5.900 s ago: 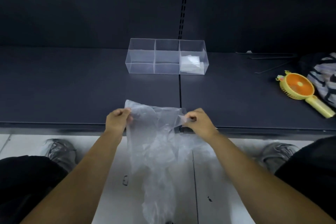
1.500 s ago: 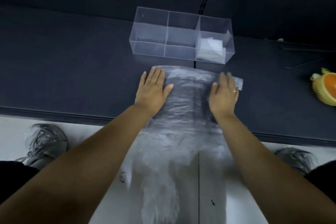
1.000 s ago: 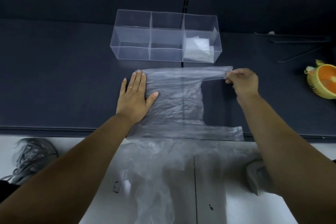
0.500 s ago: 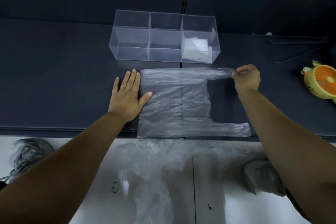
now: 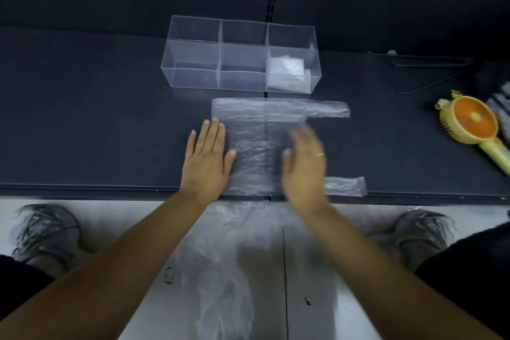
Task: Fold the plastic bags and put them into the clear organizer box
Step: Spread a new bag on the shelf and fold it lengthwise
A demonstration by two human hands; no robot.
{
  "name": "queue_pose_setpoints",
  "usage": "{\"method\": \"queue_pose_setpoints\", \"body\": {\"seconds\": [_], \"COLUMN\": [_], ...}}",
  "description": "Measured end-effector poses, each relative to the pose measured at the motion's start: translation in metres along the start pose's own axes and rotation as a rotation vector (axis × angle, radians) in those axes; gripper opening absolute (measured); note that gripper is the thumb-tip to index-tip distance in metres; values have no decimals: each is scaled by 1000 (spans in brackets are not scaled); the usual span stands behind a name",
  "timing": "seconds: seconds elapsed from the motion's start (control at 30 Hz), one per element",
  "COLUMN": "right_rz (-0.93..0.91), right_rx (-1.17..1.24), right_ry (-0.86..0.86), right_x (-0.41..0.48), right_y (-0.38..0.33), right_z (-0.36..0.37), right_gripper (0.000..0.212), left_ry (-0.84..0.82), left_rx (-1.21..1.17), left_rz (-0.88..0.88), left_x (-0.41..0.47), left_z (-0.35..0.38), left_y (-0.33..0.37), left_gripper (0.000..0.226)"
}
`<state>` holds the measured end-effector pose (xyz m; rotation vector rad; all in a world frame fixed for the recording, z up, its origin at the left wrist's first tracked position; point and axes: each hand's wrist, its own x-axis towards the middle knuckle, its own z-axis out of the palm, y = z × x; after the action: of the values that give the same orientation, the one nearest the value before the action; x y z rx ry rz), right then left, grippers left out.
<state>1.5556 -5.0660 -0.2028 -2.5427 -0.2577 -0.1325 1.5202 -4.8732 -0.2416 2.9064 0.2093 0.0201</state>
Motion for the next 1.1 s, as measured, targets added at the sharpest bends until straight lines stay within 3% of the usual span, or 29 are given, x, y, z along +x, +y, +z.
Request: {"method": "queue_pose_setpoints", "body": {"seconds": [0.07, 0.13, 0.27, 0.4, 0.5, 0.6, 0.67, 0.73, 0.8, 0.9, 0.97, 1.03, 1.1], "right_rz": [-140, -129, -14, 224, 324, 16, -288, -452, -467, -516, -572, -537, -342], "right_rx": [-85, -232, -403, -499, -527, -412, -336, -360, -368, -349, -373, -360, -232], "right_ry": [-213, -297, -213, -135, -77, -28, -180, -325, -314, -123, -92, -167, -370], "right_x": [-30, -39, -27, -20, -19, -24, -36, -48, -52, -52, -50, -42, -26], "right_y": [-11, 7, 77, 141, 151, 110, 76, 51, 37, 35, 42, 53, 60], "right_z": [24, 33, 2, -42, -57, -51, -35, -20, -11, -12, -19, -32, -54], "right_gripper": [50, 56, 60, 60, 60, 62, 68, 75, 67, 38, 23, 15, 2], "left_ry": [-76, -96, -104, -149, -110, 32, 0, -52, 35, 193, 213, 161, 26], "left_rx": [45, 113, 172, 172, 152, 90, 124, 179, 178, 106, 53, 9, -103], "left_rz": [-28, -59, -67, -77, -65, 194, 410, 502, 518, 535, 541, 529, 405], "left_x": [-12, -16, -16, -16, -17, -31, -49, -67, -79, -83, -81, -76, -68], "left_z": [8, 12, 14, 11, 3, -3, -2, -1, -4, -16, -27, -43, -63], "left_y": [5, -1, -11, -10, -7, -1, 0, -2, -10, -22, -27, -33, -37], "left_gripper": [78, 85, 87, 86, 83, 79, 77, 68, 50, 47, 40, 25, 14]}}
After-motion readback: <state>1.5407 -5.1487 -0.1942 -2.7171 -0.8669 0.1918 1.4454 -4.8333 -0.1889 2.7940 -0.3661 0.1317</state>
